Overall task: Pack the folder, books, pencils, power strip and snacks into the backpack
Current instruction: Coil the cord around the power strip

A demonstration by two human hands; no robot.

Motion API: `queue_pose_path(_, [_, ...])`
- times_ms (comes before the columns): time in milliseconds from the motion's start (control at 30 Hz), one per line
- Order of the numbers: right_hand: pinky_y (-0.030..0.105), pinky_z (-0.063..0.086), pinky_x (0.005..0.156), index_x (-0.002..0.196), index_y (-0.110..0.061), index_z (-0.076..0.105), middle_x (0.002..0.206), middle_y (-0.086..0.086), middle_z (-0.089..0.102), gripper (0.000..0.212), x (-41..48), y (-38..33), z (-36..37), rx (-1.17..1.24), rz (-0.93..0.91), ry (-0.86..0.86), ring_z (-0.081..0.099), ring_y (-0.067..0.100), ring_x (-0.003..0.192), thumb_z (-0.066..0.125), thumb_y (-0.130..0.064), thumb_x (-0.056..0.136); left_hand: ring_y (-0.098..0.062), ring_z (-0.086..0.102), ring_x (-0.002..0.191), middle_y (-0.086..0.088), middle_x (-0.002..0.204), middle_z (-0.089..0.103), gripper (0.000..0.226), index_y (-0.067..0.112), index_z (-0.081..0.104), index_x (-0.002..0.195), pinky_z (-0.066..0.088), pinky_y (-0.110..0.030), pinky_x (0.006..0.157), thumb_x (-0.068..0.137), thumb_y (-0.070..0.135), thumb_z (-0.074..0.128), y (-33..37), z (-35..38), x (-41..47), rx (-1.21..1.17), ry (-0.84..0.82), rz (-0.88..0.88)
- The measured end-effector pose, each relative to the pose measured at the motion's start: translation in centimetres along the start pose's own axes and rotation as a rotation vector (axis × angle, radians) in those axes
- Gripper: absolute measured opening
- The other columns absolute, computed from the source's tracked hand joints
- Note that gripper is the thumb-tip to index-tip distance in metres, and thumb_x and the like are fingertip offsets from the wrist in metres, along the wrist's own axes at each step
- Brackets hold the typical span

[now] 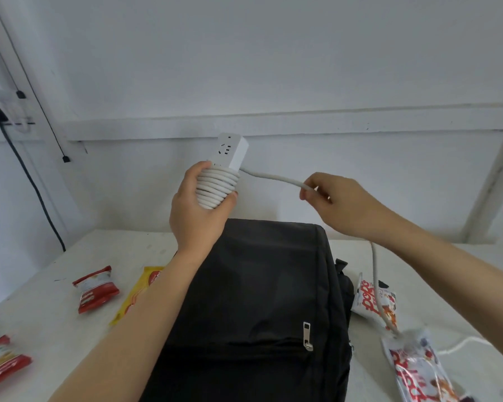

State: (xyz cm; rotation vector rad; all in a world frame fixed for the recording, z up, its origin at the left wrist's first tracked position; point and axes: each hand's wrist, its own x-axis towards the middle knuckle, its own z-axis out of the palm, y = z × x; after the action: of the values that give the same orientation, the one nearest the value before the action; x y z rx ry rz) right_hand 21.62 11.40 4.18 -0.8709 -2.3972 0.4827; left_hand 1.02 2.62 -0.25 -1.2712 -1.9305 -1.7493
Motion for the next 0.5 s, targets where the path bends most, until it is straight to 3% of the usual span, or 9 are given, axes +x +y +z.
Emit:
queue_pose_path(67, [0.024, 0.030, 0.045, 0.093, -0.016, 0.053, 0.063, -0.004, 0.050, 0.015, 0.2, 0.2, 0.2, -0.212, -0.125, 0.145, 0.043, 0.015, 0.052, 0.041, -0.024, 0.099, -0.012, 0.056, 0.095, 0.013, 0.119, 0.056, 0.060, 0.039, 0.045, 0.122, 0.039, -0.014, 0.060, 0.071, 0.038, 0.075, -0.2, 0.4, 0.2, 0.031, -0.001, -0.001])
queue_pose_path(200, [0.018, 0.013, 0.042, 0.090, -0.014, 0.062, 0.063, 0.002, 0.054, 0.017, 0.7, 0.2, 0.1, -0.632, -0.432, 0.344, 0.037, 0.022, 0.044, 0.046, -0.020, 0.093, -0.012, 0.051, 0.096, 0.012, 0.122, 0.055, 0.061, 0.037, 0.044, 0.125, 0.036, -0.017, 0.057, 0.071, 0.038, 0.073, -0.6, 1.4, 0.6, 0.132, -0.043, 0.031])
queue_pose_path(333, [0.014, 0.006, 0.047, 0.090, -0.020, 0.065, 0.061, 0.002, 0.048, 0.023, 1.8, -0.4, -0.4, -0.676, -0.511, 0.335, 0.034, 0.023, 0.039, 0.042, -0.019, 0.091, -0.012, 0.044, 0.092, 0.010, 0.123, 0.054, 0.061, 0.035, 0.046, 0.125, 0.029, -0.016, 0.054, 0.070, 0.033, 0.074, -0.6, 2.1, 0.9, 0.238, -0.114, 0.056])
queue_pose_path(500, [0.018, 0.015, 0.047, 0.087, -0.024, 0.069, 0.067, -0.001, 0.055, 0.028, 3.3, -1.7, -1.3, -0.685, -0.671, 0.256, 0.050, 0.023, 0.050, 0.041, -0.026, 0.089, -0.013, 0.041, 0.090, 0.014, 0.120, 0.053, 0.060, 0.039, 0.048, 0.119, 0.026, -0.018, 0.054, 0.066, 0.025, 0.072, -0.1, 2.6, 1.3, 0.357, -0.308, 0.168])
